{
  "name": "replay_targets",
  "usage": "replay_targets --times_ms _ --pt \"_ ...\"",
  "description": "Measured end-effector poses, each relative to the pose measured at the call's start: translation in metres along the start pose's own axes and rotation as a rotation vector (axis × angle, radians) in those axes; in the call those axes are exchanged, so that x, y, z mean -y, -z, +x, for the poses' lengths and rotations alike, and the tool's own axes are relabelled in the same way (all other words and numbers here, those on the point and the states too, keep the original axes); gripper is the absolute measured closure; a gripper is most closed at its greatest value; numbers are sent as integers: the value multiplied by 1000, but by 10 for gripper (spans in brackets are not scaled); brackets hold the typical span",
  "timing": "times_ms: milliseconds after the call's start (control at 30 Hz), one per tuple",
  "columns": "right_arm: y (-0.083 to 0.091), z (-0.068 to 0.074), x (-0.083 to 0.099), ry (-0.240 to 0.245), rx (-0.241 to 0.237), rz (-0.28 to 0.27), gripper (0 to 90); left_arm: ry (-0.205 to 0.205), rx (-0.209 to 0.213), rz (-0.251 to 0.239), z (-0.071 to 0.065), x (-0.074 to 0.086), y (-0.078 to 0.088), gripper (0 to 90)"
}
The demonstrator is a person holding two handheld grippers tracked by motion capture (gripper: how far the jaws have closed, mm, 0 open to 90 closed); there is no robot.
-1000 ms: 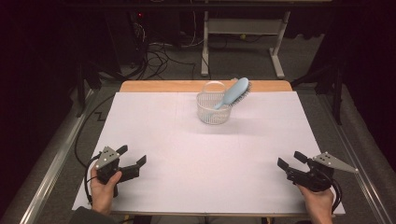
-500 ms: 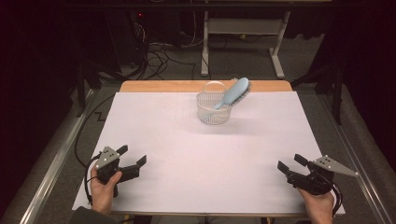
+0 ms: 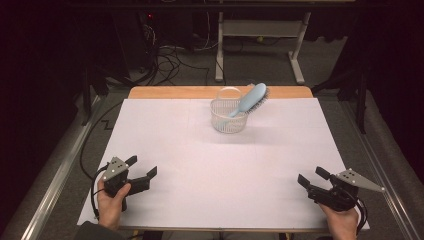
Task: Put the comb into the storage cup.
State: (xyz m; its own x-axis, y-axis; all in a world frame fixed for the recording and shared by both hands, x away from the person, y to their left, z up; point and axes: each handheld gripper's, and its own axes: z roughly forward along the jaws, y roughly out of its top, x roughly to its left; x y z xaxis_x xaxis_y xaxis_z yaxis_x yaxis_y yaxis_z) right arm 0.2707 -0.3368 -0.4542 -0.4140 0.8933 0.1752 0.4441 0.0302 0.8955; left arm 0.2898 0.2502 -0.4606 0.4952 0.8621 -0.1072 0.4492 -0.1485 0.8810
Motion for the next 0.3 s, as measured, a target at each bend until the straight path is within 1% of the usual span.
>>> replay_targets --times_ms 300 --pt "2 0 1 -2 -9 -3 213 -6 5 6 -1 -1 -4 159"
